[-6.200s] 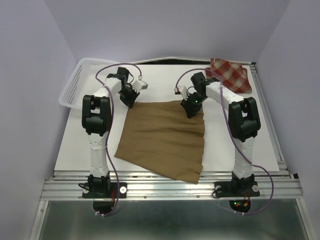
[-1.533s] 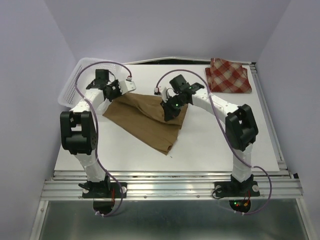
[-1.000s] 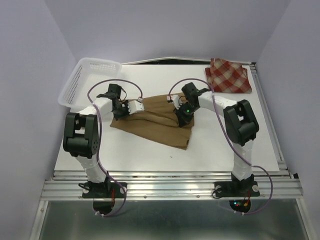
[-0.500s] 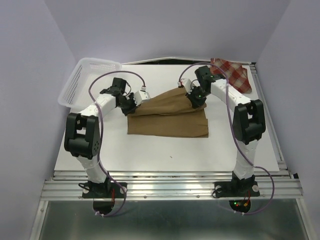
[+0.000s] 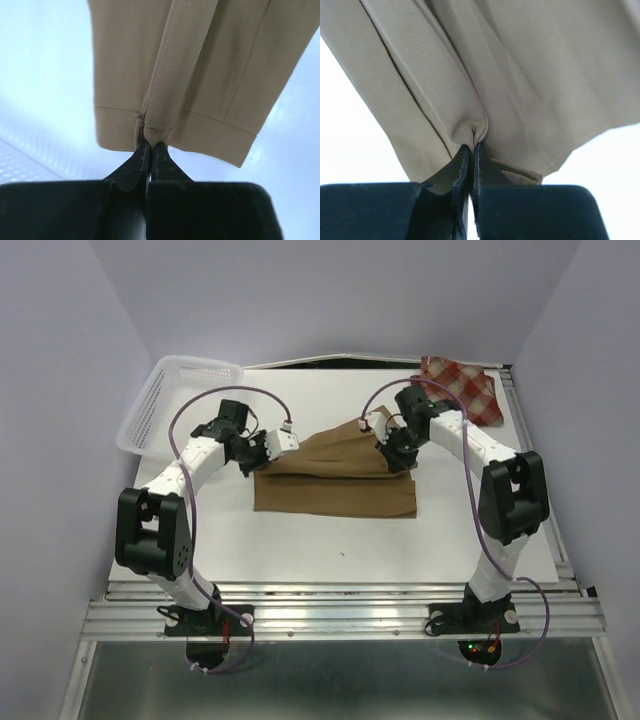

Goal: Fold and stack the skirts
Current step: Fold the skirt

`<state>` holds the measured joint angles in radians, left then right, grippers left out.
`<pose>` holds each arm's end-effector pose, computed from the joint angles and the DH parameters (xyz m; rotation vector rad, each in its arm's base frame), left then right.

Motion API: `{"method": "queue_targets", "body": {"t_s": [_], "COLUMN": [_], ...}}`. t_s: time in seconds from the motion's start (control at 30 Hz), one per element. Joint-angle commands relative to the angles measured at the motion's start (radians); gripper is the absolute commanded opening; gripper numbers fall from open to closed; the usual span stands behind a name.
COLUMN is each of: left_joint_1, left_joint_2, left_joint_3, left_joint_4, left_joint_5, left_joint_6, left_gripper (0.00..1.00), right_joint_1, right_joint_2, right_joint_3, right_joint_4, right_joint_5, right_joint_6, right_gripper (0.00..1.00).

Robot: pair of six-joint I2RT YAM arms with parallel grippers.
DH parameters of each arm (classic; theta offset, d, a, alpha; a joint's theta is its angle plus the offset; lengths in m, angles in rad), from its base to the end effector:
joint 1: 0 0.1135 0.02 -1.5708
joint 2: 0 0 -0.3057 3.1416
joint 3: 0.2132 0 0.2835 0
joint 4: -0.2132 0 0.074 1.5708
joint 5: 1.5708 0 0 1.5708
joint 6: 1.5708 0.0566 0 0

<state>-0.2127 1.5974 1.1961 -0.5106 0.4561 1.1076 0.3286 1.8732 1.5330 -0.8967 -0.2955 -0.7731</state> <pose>0.3692 -0.1052 0.2674 1.5934 1.7473 -0.1445 0.4057 0.1557 0.2484 -1.4915 2.2969 0.2957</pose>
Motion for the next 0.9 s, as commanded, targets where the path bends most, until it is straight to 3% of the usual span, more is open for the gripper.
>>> {"method": "queue_targets", "body": {"t_s": [0.0,0.3,0.5,0.73,0.87], "left_joint_1": [0.004,-0.004,-0.002,0.041,0.050], "left_joint_2": [0.007,0.101,0.093,0.078,0.023], "left_joint_3": [-0.088,-0.151,-0.057,0.216,0.240], "left_joint_4": [-0.008,0.090,0.073,-0.005,-0.011], "left_joint_5": [-0.079,-0.134,-0.138,-0.093,-0.089], "left_joint_6": [0.023,-0.028,-0.069,-0.130,-0.118], "left_gripper": [0.00,0.00,0.00,0.00,0.00], "right_joint_1": [-0.008,-0.008,-0.008,-0.008,-0.008], "right_joint_2": [0.004,0.076,0.063,0.073,0.081], "right_joint_3": [-0.074,-0.106,-0.044,0.276,0.429], "right_joint_4": [0.042,0.099,0.076,-0.007,-0.106], "right_joint_5": [0.064,0.059,0.068,0.081,0.053], "right_joint_6": [-0.028,-0.003,0.005,0.017,0.017], "right_gripper": [0.01,0.01,0.01,0.01,0.01]}}
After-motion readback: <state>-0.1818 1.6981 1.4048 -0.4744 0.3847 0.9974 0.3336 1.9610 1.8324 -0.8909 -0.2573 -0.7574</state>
